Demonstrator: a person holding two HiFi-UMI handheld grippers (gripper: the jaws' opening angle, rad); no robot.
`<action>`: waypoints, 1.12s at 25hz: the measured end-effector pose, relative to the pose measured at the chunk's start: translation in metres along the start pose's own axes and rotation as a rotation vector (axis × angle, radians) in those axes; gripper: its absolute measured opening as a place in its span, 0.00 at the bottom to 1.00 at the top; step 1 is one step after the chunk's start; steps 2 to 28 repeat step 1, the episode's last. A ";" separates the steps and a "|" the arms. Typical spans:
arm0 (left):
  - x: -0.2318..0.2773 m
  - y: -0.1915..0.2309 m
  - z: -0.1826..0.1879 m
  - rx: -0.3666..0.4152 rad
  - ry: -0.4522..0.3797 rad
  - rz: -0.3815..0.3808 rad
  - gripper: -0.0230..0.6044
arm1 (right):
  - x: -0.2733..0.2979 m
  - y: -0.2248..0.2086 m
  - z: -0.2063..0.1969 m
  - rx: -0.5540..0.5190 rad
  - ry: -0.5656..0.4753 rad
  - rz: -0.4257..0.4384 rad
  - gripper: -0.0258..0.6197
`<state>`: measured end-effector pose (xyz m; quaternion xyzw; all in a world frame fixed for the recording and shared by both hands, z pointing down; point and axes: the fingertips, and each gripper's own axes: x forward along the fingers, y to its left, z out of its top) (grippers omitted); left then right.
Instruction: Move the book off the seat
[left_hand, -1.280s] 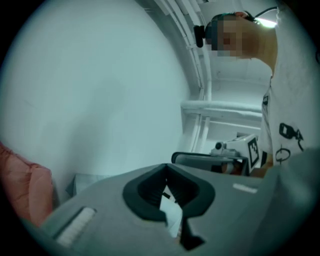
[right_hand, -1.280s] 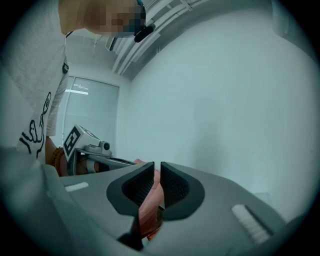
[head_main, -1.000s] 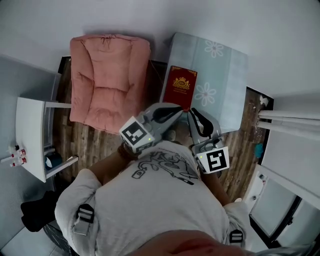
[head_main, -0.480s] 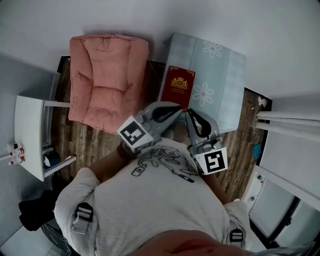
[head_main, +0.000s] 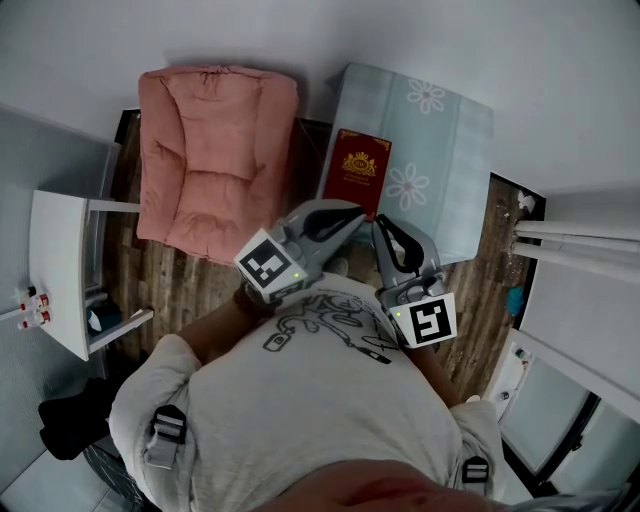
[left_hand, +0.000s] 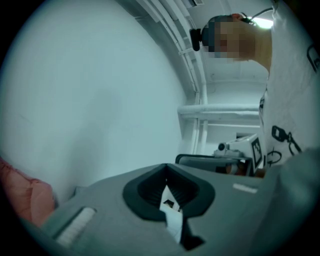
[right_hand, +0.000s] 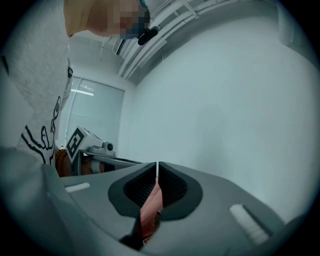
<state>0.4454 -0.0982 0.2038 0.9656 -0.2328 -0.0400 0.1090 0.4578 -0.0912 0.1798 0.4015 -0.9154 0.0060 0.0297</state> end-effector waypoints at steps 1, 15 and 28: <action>0.000 0.001 0.001 0.000 -0.006 0.002 0.04 | 0.000 0.000 0.000 0.000 0.000 0.000 0.07; 0.000 0.001 0.001 0.000 -0.006 0.002 0.04 | 0.000 0.000 0.000 0.000 0.000 0.000 0.07; 0.000 0.001 0.001 0.000 -0.006 0.002 0.04 | 0.000 0.000 0.000 0.000 0.000 0.000 0.07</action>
